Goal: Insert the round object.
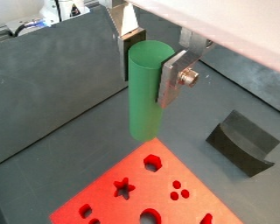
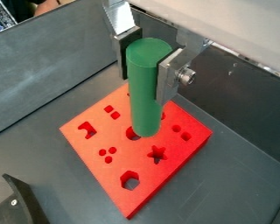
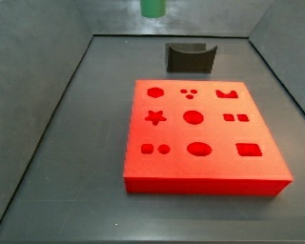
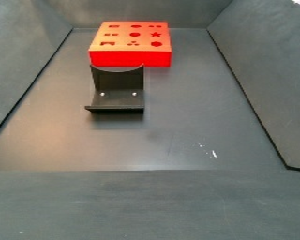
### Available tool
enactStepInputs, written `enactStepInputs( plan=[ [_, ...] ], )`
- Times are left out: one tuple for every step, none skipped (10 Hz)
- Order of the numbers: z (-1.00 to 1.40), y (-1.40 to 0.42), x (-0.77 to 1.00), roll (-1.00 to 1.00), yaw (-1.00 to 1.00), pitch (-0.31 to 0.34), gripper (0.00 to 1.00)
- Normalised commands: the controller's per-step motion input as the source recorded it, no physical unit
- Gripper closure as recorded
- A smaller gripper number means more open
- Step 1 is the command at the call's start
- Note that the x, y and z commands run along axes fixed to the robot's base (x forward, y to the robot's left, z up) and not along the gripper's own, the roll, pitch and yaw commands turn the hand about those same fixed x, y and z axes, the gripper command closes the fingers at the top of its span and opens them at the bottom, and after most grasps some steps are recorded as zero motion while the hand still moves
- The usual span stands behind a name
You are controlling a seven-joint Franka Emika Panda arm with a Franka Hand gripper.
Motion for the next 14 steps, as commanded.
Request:
enactStepInputs(
  plan=[
    [0.00,0.00,0.00,0.00,0.00,0.000,1.00],
    [0.00,0.00,0.00,0.00,0.00,0.000,1.00],
    [-0.20,-0.03,0.05,-0.26,-0.33,-0.259,1.00],
    [-0.25,0.00,0.49,-0.40,-0.37,-0.260,1.00],
    [-0.37,0.00,0.62,-0.33,-0.31,-0.219,1.00],
    [-0.51,-0.06,0.80,-0.24,-0.24,-0.129,1.00],
    [-0.31,-0.09,1.00,0.00,-0.15,0.000,1.00],
    [-0.11,-0.25,1.00,0.15,0.00,0.100,1.00],
    [-0.07,-0.22,0.90,0.32,0.00,0.197,1.00],
    [-0.11,-0.15,0.77,0.45,0.00,0.267,1.00],
    [-0.21,-0.19,0.82,0.41,0.00,0.240,1.00],
    [-0.73,-0.08,0.72,0.04,0.00,0.060,1.00],
    [-0.87,0.00,0.64,-0.11,0.00,-0.011,1.00],
    [-0.75,-0.03,0.72,-0.05,0.00,0.000,1.00]
  ],
)
